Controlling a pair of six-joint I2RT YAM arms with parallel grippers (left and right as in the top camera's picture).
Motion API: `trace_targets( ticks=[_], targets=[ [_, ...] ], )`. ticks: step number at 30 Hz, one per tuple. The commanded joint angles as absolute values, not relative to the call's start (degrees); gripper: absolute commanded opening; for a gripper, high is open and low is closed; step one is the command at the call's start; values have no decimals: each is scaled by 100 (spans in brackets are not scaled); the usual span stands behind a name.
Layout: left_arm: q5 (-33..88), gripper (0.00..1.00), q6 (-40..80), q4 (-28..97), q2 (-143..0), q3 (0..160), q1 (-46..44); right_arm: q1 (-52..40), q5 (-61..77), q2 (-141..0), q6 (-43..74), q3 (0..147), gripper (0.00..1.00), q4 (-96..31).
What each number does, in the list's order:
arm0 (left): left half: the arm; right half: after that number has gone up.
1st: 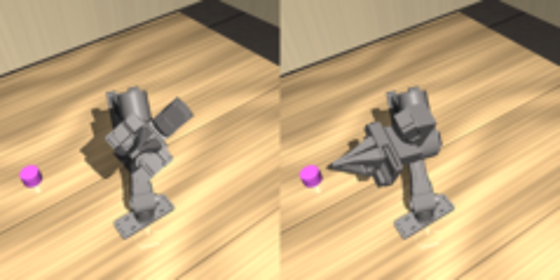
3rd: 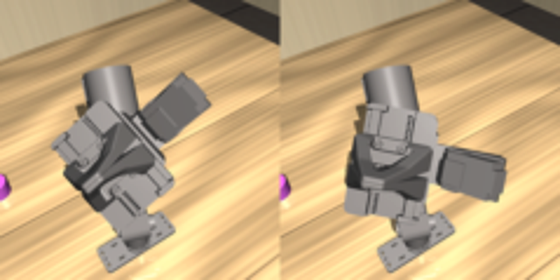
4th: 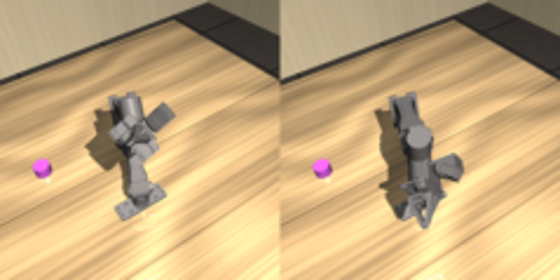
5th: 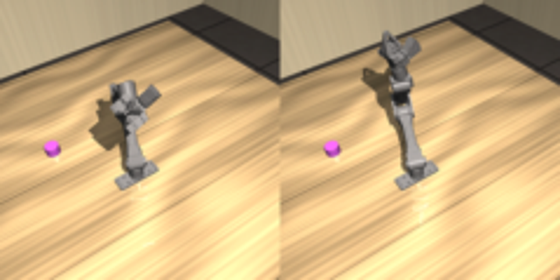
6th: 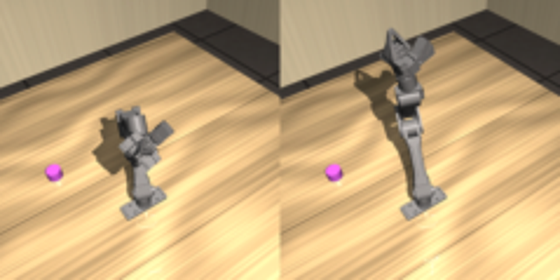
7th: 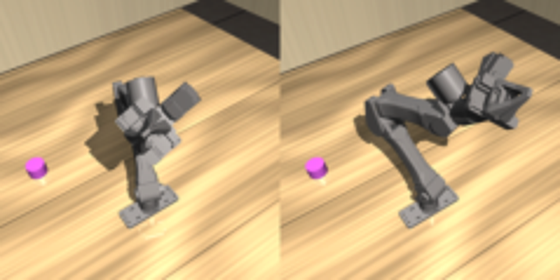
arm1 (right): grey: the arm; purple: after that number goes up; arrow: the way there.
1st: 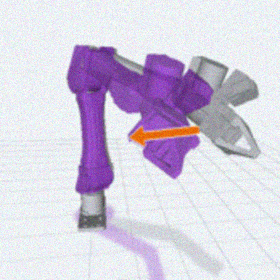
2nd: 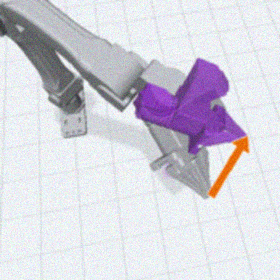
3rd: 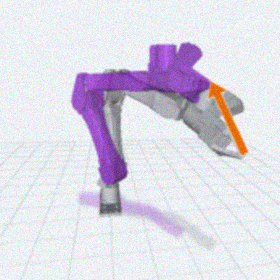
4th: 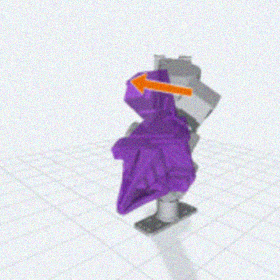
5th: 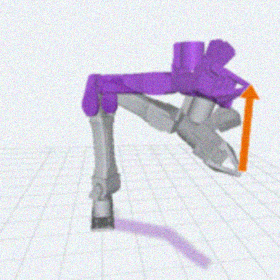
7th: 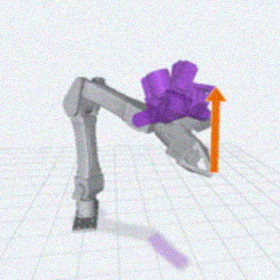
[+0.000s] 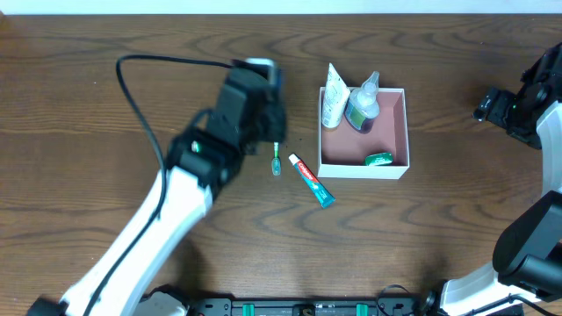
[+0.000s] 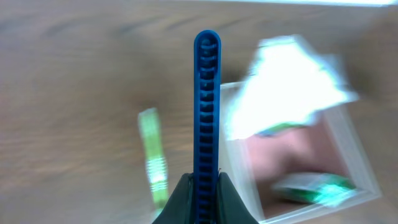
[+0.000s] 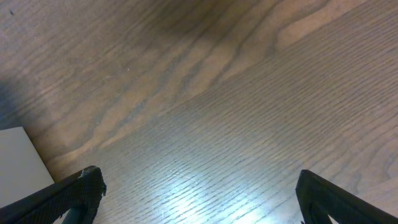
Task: Pack container
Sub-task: 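Carry the blue razor into the box and release it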
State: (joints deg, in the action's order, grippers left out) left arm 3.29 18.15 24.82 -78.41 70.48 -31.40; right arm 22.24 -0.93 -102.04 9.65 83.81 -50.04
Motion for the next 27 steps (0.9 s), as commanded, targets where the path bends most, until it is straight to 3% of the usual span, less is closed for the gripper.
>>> trace_targets(
  ticks=[1, 8, 21, 25, 27],
  targets=[
    [478, 6, 1756, 2198, -7655, 7116, -3830, 2248, -126, -10245, 1024, 8370, 99, -5002],
    [-639, 6, 1420, 1146, -8259, 7111, -4845, 2248, -126, -10245, 1024, 8370, 99, -5002],
    [-670, 7, 902, -121, -10088, 7113, -4895, 2248, -126, -10245, 1024, 8370, 99, -5002],
    [-672, 22, 899, -117, -10267, 7111, -4895, 2248, -126, -10245, 1024, 8370, 99, -5002],
    [-672, 24, 899, -95, -10291, 7111, -4895, 2248, -126, -10245, 1024, 8370, 99, -5002]
  ],
)
